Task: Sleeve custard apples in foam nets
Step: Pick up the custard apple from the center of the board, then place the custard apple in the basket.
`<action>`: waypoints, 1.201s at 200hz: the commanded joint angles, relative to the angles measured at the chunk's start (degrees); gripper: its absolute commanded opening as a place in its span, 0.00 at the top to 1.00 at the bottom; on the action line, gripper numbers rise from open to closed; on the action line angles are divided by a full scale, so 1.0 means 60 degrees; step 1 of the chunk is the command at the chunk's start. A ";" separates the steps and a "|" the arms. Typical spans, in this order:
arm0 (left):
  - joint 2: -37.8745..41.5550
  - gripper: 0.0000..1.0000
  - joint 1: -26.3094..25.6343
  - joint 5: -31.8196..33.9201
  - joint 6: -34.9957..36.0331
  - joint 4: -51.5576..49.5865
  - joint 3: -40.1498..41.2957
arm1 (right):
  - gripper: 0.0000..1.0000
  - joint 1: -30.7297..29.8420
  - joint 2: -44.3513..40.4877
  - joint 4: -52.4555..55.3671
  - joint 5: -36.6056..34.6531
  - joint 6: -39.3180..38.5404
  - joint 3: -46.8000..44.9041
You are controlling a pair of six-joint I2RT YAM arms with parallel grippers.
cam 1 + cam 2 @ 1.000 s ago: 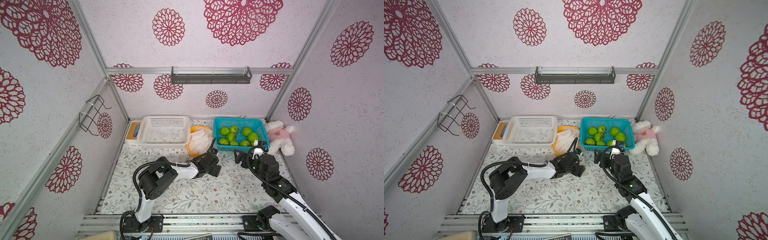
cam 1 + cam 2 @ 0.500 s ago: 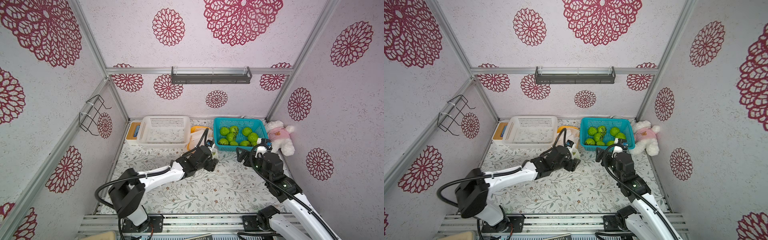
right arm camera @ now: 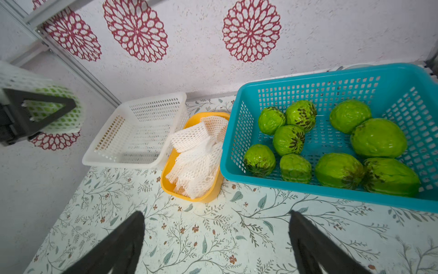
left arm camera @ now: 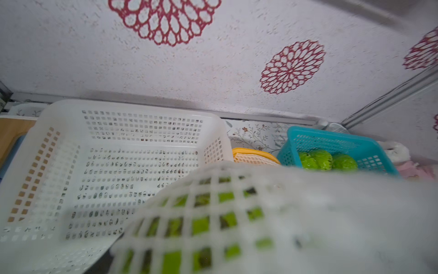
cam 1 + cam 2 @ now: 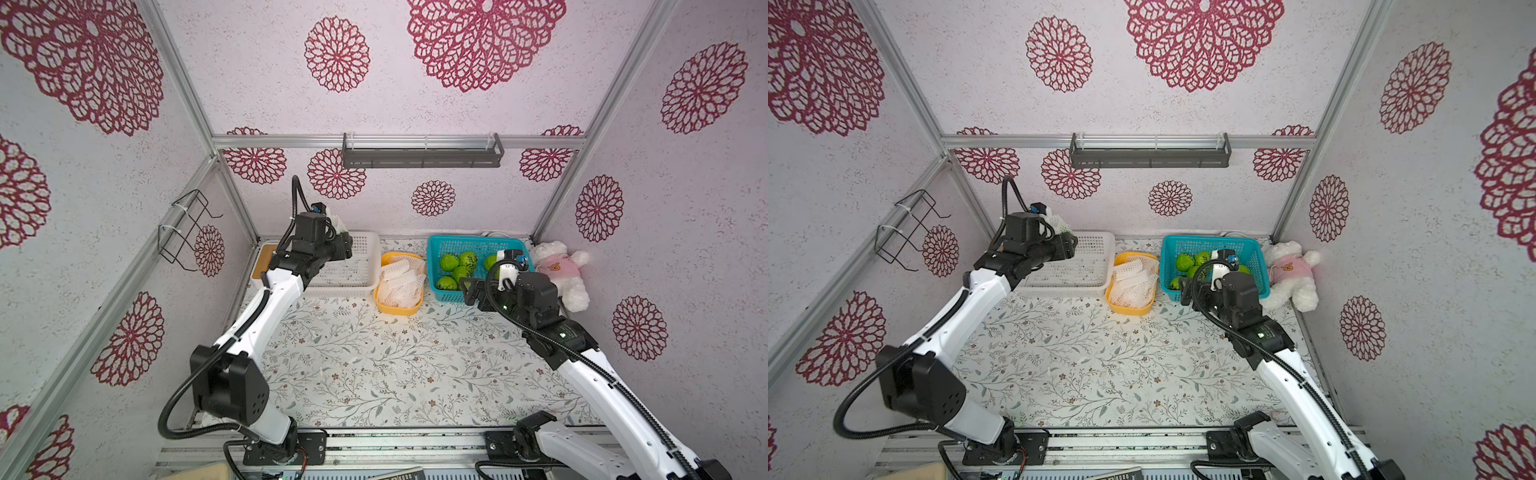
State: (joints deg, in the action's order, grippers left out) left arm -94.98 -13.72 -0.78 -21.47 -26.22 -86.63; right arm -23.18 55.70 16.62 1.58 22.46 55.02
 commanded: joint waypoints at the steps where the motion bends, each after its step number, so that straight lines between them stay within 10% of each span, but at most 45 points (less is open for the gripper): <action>1: -0.1147 0.43 0.0339 -0.0413 -0.0041 -0.0054 -0.0470 | 0.04 0.0029 0.0105 -0.0326 0.0969 -0.0517 0.0303; 144: -0.7074 0.27 -0.0058 0.0599 -0.0084 -0.0414 -0.5146 | 0.05 -0.0021 0.2397 -0.1306 0.2461 -0.0772 0.0453; 240: -0.7407 0.02 -0.0156 0.0603 -0.0217 -0.0712 -0.5152 | 0.02 -0.0023 0.2248 -0.1320 0.2271 -0.1056 0.0526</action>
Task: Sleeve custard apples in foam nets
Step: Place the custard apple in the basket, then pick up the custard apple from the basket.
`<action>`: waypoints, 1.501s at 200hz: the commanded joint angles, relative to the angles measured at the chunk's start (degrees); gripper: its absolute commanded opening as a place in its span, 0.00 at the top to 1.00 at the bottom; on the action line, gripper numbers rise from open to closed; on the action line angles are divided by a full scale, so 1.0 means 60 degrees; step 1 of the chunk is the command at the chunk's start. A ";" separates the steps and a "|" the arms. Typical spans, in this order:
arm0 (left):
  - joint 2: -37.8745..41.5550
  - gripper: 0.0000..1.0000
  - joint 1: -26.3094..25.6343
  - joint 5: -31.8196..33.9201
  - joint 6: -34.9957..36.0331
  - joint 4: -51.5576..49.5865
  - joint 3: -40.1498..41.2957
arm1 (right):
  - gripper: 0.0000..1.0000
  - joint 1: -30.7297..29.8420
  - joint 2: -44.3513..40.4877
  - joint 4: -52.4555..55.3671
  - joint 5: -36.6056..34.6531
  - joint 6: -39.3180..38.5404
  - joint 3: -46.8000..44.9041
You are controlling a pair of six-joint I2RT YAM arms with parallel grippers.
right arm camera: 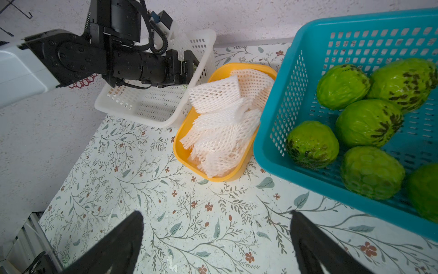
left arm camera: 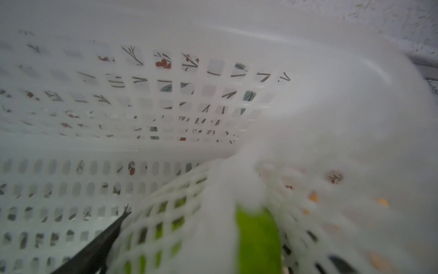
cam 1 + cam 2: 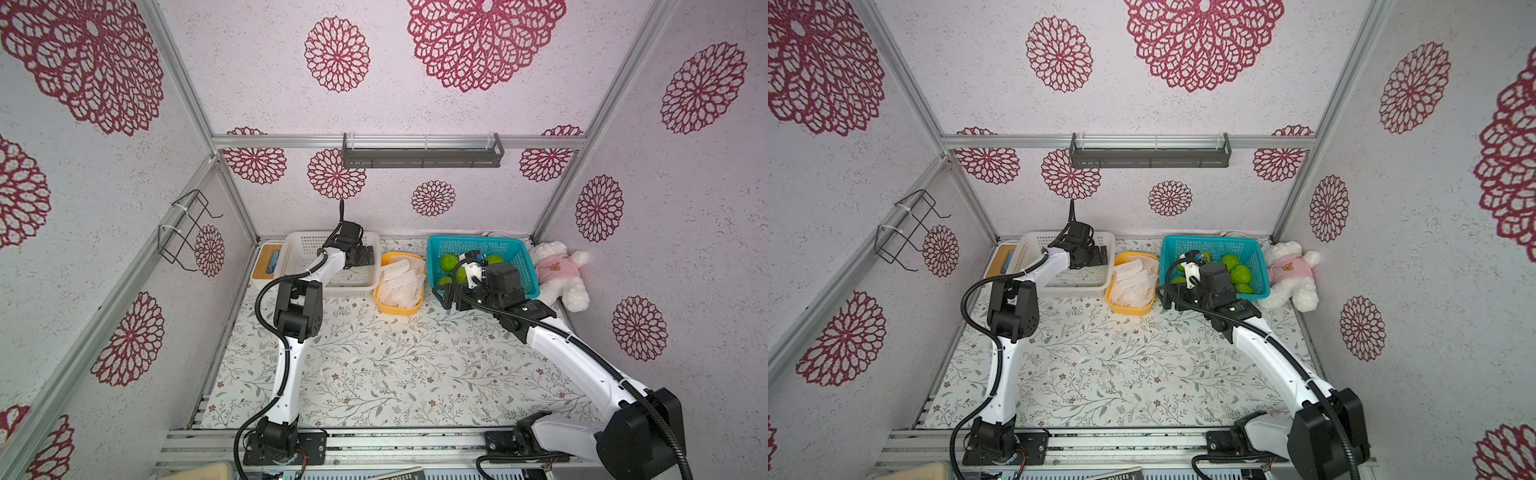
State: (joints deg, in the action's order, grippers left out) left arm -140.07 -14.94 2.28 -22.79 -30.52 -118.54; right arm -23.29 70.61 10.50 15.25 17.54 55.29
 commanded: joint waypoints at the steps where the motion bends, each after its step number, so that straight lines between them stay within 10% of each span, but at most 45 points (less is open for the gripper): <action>1: 0.0132 0.02 0.0061 0.0083 0.0003 0.0012 0.0184 | 0.02 -0.0003 -0.0245 -0.0300 -0.0006 -0.0249 0.0483; 139: 0.3550 0.03 0.0261 -0.0599 0.0824 0.0397 0.3142 | 0.01 0.0011 0.0217 0.0111 -0.0666 -0.0887 0.2160; 206: 0.7698 0.03 0.0334 0.0737 0.2069 0.0682 0.4345 | 0.03 0.1007 0.2221 0.1591 -0.2040 -0.0117 0.4834; 300: 1.0164 0.03 0.0285 -0.2647 0.1864 0.3244 0.7691 | 0.06 0.2100 0.6935 0.4480 -0.2541 -0.0138 0.7931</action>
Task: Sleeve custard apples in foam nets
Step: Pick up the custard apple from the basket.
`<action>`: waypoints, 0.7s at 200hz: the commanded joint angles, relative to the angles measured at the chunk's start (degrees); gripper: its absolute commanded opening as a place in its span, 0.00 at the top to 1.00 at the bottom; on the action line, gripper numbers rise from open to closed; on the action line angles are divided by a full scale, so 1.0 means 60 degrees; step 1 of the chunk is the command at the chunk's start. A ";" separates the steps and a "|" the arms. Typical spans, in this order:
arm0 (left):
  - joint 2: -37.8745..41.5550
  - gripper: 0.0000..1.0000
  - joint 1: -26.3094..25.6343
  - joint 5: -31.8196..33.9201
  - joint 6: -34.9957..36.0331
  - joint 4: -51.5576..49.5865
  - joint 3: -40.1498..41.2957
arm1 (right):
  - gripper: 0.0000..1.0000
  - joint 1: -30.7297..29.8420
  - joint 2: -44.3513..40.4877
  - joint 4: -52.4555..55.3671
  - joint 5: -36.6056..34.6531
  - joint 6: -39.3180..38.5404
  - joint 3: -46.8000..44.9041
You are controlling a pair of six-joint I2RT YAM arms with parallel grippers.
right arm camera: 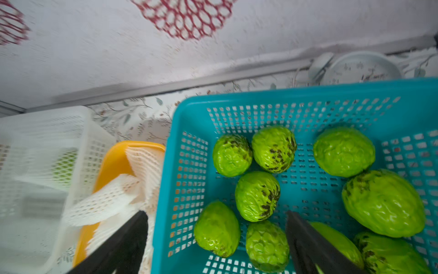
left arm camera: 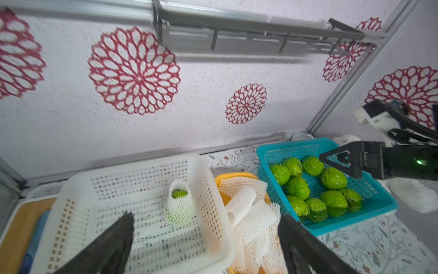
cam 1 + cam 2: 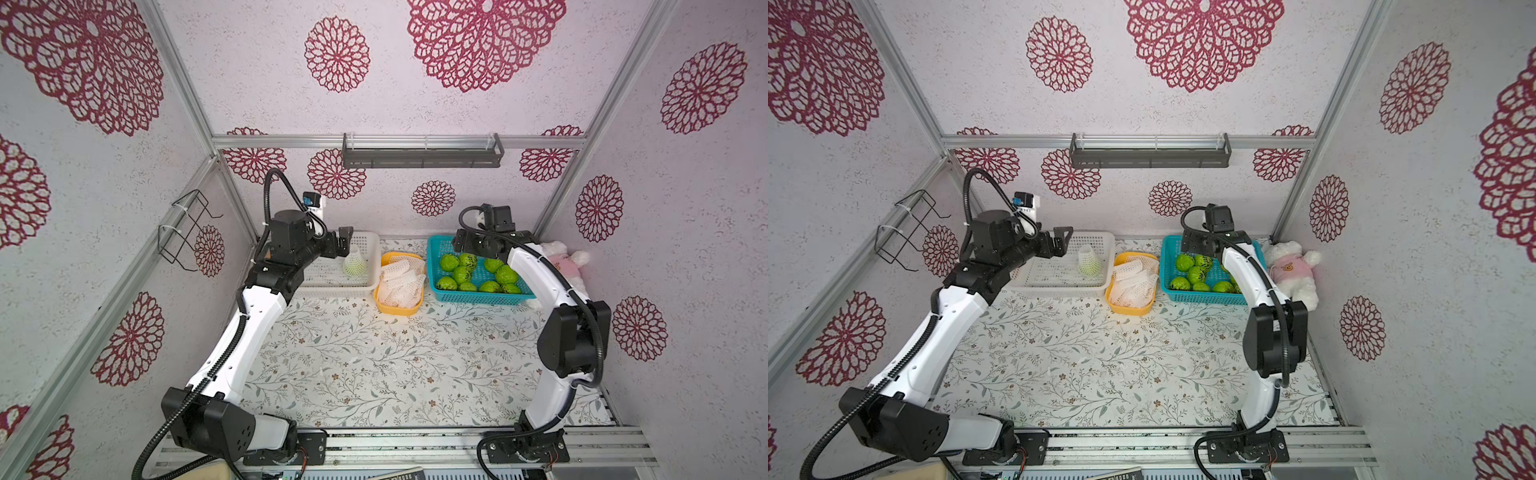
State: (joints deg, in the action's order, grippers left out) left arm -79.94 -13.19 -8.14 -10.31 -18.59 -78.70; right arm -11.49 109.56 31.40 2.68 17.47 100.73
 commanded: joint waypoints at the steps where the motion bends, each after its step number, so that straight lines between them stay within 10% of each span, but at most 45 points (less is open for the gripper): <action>1: 0.0149 0.03 -0.0010 -0.0926 -0.0209 0.1298 0.1099 | 0.06 0.0137 0.0474 0.1002 -0.0454 -0.0128 0.0362; 83: -0.0430 0.03 -0.0738 -0.1031 0.0429 0.1699 0.1247 | 0.10 0.0428 0.2687 0.0835 0.0012 -0.0008 0.1333; 140: -0.0534 0.02 -0.0946 -0.0827 0.0501 0.1497 0.1174 | 0.30 0.0541 0.2823 0.0423 0.0356 0.0359 0.1039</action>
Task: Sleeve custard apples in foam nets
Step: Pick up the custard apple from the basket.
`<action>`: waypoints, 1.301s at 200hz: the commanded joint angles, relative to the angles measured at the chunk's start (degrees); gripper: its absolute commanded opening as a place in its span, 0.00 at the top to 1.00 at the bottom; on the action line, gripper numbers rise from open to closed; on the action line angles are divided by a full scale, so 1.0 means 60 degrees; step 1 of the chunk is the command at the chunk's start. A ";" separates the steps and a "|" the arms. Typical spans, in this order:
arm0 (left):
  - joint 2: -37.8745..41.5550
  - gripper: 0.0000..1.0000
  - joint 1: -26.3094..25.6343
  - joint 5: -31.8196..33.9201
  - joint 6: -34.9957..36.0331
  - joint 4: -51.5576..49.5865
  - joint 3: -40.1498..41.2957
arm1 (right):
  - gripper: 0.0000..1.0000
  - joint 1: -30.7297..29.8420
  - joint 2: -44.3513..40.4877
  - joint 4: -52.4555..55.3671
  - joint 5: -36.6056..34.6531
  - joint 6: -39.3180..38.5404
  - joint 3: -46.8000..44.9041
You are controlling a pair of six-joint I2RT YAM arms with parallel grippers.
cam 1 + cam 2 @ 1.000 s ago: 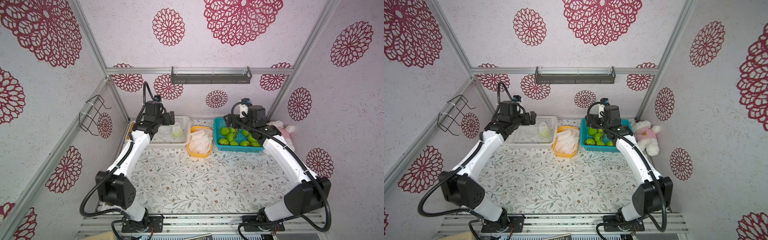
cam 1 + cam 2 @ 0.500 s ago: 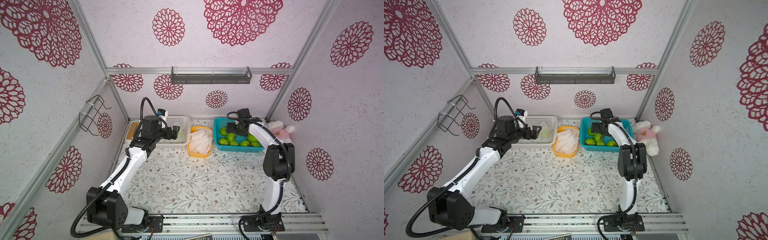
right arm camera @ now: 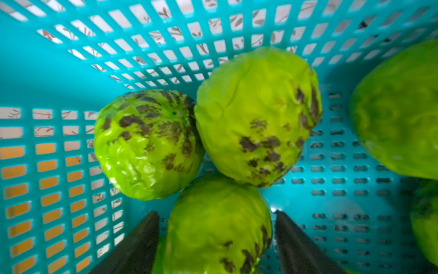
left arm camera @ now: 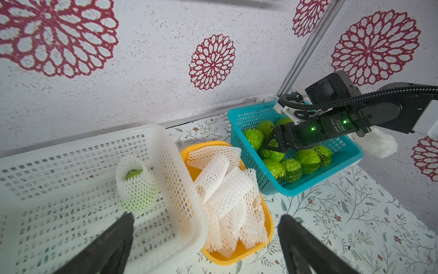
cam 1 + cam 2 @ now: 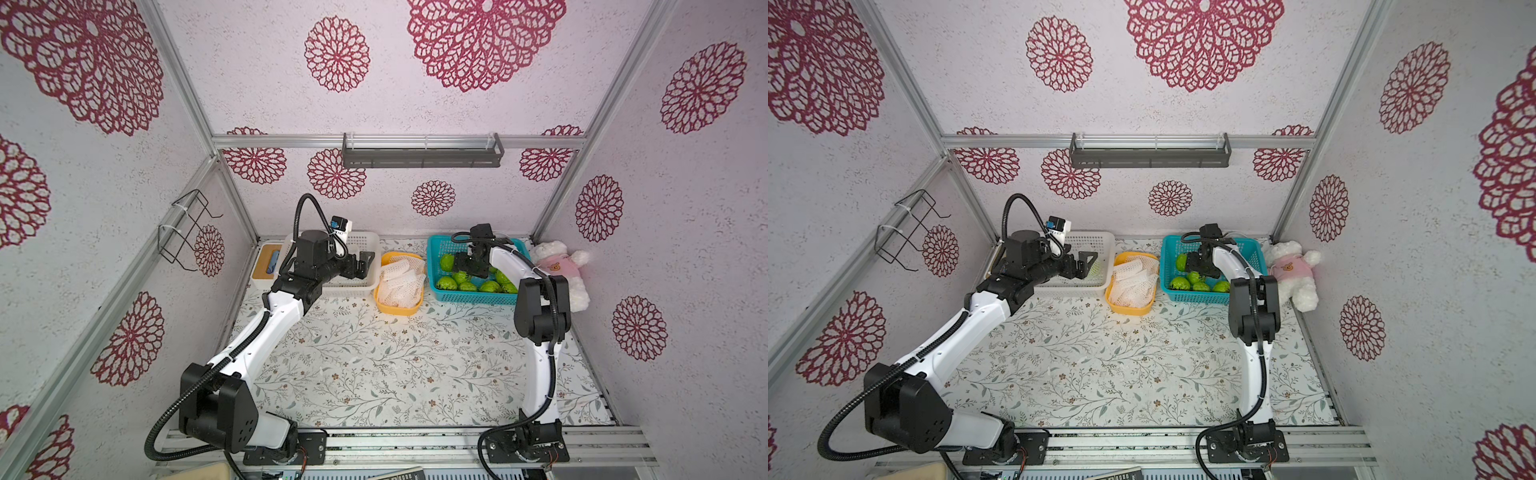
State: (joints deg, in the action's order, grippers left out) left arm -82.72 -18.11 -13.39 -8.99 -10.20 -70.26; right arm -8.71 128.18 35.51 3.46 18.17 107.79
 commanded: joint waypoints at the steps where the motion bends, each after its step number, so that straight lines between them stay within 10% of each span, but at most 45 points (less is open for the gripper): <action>1: -0.0064 0.02 -0.0136 0.0040 0.0283 0.0093 -0.0238 | 0.30 0.0077 -0.0290 -0.0277 0.0219 0.0240 -0.0174; 55: 0.0013 0.03 -0.0320 0.0186 0.0386 -0.0049 -0.0289 | 0.20 0.0148 -0.0301 -0.0762 0.0472 0.0401 -0.0797; 113: 0.0306 0.03 -0.0380 0.0384 0.0472 -0.0241 -0.0130 | 0.39 0.0148 -0.0958 -0.1510 0.0670 0.0669 -0.1442; 190: 0.0847 0.03 -0.0544 -0.0147 0.0635 0.1126 0.0801 | 0.41 0.0148 -0.4050 -0.2397 0.1453 0.0545 -0.3037; 260: 0.1669 0.03 -0.0962 -0.2549 0.1834 0.2755 0.1829 | 0.41 0.0113 -0.6983 -0.3188 0.6467 0.0326 -0.3919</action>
State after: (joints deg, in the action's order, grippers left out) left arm -74.85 -21.74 -20.49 -3.90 0.27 -60.10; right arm -8.01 92.51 19.99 25.58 20.58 86.08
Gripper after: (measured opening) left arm 0.975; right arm 0.663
